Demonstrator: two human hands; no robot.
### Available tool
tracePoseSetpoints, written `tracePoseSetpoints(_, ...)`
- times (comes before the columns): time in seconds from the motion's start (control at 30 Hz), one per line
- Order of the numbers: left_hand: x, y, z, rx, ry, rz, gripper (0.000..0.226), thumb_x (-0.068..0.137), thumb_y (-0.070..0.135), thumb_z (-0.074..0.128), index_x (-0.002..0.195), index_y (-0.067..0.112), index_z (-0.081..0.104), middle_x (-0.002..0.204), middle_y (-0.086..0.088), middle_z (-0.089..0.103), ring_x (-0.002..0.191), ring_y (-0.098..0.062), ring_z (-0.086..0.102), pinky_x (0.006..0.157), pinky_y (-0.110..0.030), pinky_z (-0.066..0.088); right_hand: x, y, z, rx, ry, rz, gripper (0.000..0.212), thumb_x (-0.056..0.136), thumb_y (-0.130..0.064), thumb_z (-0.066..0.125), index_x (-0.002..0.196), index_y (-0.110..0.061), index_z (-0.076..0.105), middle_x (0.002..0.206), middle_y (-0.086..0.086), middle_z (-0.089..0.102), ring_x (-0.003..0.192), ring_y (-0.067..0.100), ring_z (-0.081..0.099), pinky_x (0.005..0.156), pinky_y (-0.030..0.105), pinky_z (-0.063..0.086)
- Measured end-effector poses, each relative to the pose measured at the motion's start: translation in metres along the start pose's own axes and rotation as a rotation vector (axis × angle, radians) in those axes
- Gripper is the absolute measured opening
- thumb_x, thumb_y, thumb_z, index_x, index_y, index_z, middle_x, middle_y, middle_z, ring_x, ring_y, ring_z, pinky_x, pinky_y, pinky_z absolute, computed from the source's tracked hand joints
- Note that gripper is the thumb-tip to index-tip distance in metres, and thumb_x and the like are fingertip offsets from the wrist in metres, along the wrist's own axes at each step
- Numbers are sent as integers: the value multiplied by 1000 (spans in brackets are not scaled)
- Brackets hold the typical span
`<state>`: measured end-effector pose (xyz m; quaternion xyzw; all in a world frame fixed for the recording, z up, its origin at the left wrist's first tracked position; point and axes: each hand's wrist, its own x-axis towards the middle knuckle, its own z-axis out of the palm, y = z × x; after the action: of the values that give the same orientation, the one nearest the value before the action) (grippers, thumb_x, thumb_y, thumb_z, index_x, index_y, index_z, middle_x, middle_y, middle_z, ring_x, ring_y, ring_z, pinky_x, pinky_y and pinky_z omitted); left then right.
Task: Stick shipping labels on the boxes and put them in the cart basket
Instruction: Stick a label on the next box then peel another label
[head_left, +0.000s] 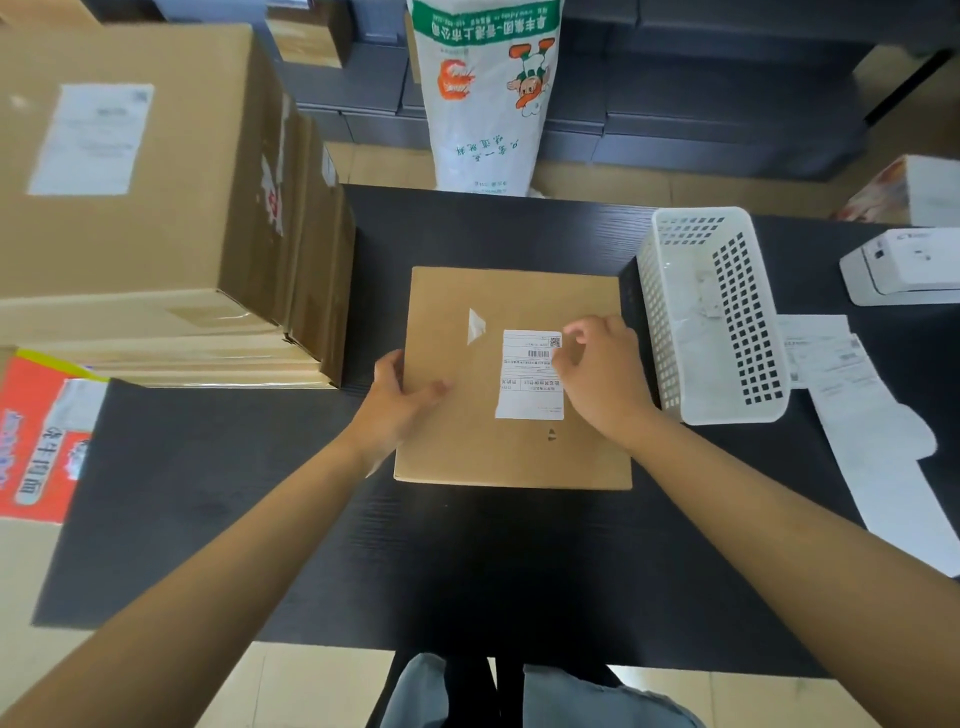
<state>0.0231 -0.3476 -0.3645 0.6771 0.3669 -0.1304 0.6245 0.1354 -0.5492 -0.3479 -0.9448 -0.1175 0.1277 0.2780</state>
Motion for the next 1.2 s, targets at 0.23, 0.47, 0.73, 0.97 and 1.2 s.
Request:
tracePoseSetpoints(0.23, -1, 3, 7, 88, 71, 105, 79, 83, 33, 72, 142, 25, 21, 135, 3, 42, 117, -18, 49, 98, -42, 47, 15, -7, 5, 17, 6, 76, 16, 96, -20, 53, 108, -13, 60, 115, 2, 49, 107, 17, 49, 87, 24, 43)
tracePoseSetpoints(0.47, -2, 4, 9, 79, 63, 127, 79, 84, 29, 72, 142, 23, 20, 137, -1, 41, 120, -21, 48, 102, -46, 45, 22, -9, 8, -41, -5, 108, 13, 96, -20, 52, 96, -11, 62, 111, 6, 54, 97, 21, 57, 83, 33, 50)
tracePoseSetpoints(0.73, 0, 3, 8, 97, 82, 139, 80, 82, 29, 73, 143, 21, 21, 138, -1, 41, 122, -22, 47, 103, -47, 45, 19, -7, 11, 11, 41, 127, 7, 94, -23, 57, 97, -16, 60, 106, 0, 54, 86, 14, 56, 74, 26, 49)
tracePoseSetpoints(0.97, 2, -5, 8, 581, 225, 491, 84, 87, 40, 64, 151, 19, 14, 159, -3, 10, 145, -24, 13, 117, -44, 18, 19, -6, 13, 21, 14, 105, 6, 95, -20, 55, 89, -18, 56, 101, -2, 52, 87, 14, 57, 72, 24, 47)
tracePoseSetpoints(1.2, 6, -18, 7, 977, 189, 639, 70, 97, 49, 37, 153, 15, 12, 161, -4, 0, 148, -19, -8, 121, -42, 3, 14, -5, 16, 37, 90, 92, 15, 96, -21, 54, 106, -11, 58, 103, -4, 45, 92, 14, 54, 81, 22, 43)
